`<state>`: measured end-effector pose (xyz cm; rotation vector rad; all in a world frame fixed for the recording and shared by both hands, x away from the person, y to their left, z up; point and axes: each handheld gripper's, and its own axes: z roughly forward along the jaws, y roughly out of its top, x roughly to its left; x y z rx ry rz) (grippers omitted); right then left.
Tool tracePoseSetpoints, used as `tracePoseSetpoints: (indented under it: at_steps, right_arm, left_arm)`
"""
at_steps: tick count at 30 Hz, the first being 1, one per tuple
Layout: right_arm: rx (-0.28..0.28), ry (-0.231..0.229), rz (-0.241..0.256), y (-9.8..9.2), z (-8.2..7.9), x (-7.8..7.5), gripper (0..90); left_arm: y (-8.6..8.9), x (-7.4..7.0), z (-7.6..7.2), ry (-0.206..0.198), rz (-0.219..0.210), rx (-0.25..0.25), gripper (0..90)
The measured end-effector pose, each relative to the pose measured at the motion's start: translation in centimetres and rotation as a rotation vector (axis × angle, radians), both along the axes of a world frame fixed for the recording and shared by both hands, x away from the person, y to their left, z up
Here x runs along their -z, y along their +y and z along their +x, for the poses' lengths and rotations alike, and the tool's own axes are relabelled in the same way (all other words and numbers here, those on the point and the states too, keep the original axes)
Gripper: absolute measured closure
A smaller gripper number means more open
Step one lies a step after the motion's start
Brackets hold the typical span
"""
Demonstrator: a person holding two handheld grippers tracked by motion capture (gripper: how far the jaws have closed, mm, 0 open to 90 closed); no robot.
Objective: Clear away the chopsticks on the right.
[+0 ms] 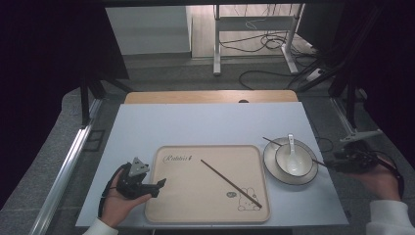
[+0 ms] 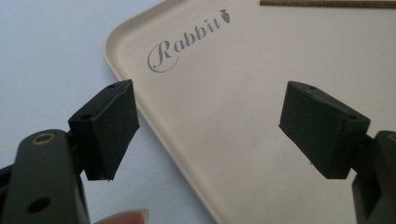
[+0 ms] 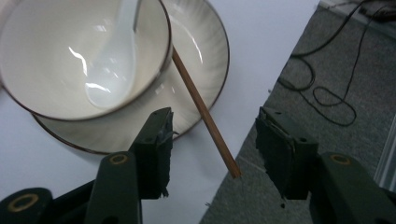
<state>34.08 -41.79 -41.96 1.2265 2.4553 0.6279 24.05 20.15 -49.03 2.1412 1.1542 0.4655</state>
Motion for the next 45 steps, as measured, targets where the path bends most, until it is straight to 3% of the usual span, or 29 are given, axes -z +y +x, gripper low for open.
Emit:
tracePoseSetpoints:
  at_steps: [3, 6, 10, 15, 26, 33, 39, 42, 45]
  right_arm:
    - [-0.011, 0.015, -0.027, 0.1, 0.5, 0.6, 50.0]
    - [-0.030, 0.055, -0.100, 0.6, 1.4, 1.7, 53.9]
    - [-0.044, 0.089, -0.153, 0.8, 2.0, 2.5, 59.5]
    - [-0.052, 0.128, -0.194, 0.7, 2.5, 3.8, 65.9]
    - [-0.098, 0.141, -0.190, 1.0, 2.5, 4.1, 82.4]
    - [-0.084, 0.126, -0.169, 1.2, 2.3, 3.4, 83.0]
    - [-0.046, 0.074, -0.103, 1.3, 1.8, 1.6, 83.3]
    - [-0.029, 0.020, -0.056, 1.5, 1.1, -0.3, 83.3]
    - [-0.027, -0.006, -0.026, 1.7, 0.7, -1.2, 83.3]
  left_arm:
    - [0.0, 0.0, 0.0, 0.002, 0.001, -0.001, 19.8]
    - [0.0, 0.1, 0.0, 0.003, 0.002, -0.001, 19.8]
    - [0.1, 0.1, 0.0, 0.003, -0.002, -0.004, 19.7]
    - [0.1, 0.1, 0.0, 0.003, -0.004, -0.006, 19.8]
    - [0.1, 0.1, 0.0, 0.001, -0.006, -0.008, 19.8]
    - [0.2, 0.0, -0.1, -0.002, -0.005, -0.008, 19.8]
    - [0.3, 0.0, 0.0, -0.004, -0.007, -0.010, 19.8]
    - [0.3, -0.1, 0.0, -0.004, -0.007, -0.009, 19.8]
    - [0.3, -0.1, 0.0, -0.004, -0.006, -0.008, 19.8]
